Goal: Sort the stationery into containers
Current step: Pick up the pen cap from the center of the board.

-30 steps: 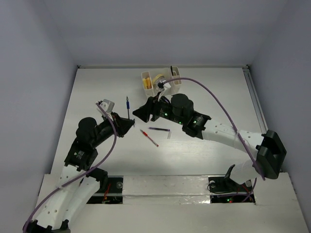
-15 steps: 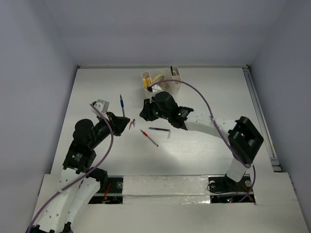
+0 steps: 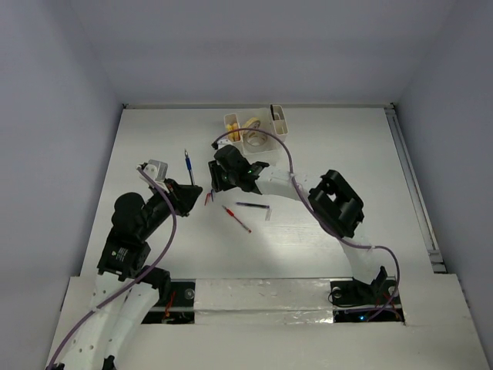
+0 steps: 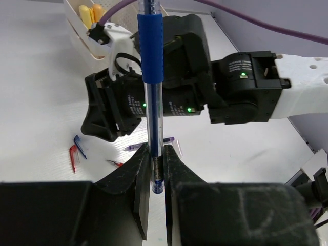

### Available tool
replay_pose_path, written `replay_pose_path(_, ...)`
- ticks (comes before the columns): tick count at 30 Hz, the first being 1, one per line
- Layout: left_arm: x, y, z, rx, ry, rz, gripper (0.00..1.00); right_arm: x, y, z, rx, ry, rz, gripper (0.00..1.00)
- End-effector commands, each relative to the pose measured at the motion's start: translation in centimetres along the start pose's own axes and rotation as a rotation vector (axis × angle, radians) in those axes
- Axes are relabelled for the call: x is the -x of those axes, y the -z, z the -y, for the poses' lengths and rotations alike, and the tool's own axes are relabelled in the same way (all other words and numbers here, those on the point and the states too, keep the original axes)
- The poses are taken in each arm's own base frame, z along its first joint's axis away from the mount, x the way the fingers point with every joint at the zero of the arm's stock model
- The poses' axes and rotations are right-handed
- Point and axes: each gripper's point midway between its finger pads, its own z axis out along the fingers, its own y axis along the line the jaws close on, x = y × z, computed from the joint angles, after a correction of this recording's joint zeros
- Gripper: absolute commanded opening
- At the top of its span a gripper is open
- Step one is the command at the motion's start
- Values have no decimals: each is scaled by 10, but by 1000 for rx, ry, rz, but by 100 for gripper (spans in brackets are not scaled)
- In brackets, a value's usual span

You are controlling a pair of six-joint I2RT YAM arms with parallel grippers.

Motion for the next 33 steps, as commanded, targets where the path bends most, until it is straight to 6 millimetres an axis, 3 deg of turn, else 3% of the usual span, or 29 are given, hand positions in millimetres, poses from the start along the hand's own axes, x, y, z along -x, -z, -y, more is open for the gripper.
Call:
replay_pose_path(1, 15, 1, 5, -17, -28, 49, 0, 13, -4, -11, -40, 54, 15, 45)
replay_pose_path(4, 16, 2, 3, -10, -27, 52, 0, 6, -13, 0, -94, 65, -1, 45)
replay_pose_path(12, 17, 2, 2, -5, -28, 56, 0, -6, -20, -1, -122, 102, -29, 37)
replay_pose_path(24, 15, 1, 2, -11, -27, 48, 0, -22, -20, -21, -70, 93, -49, 37)
replay_pose_path(33, 15, 1, 3, -15, -28, 48, 0, -26, -27, -21, -73, 82, -57, 38)
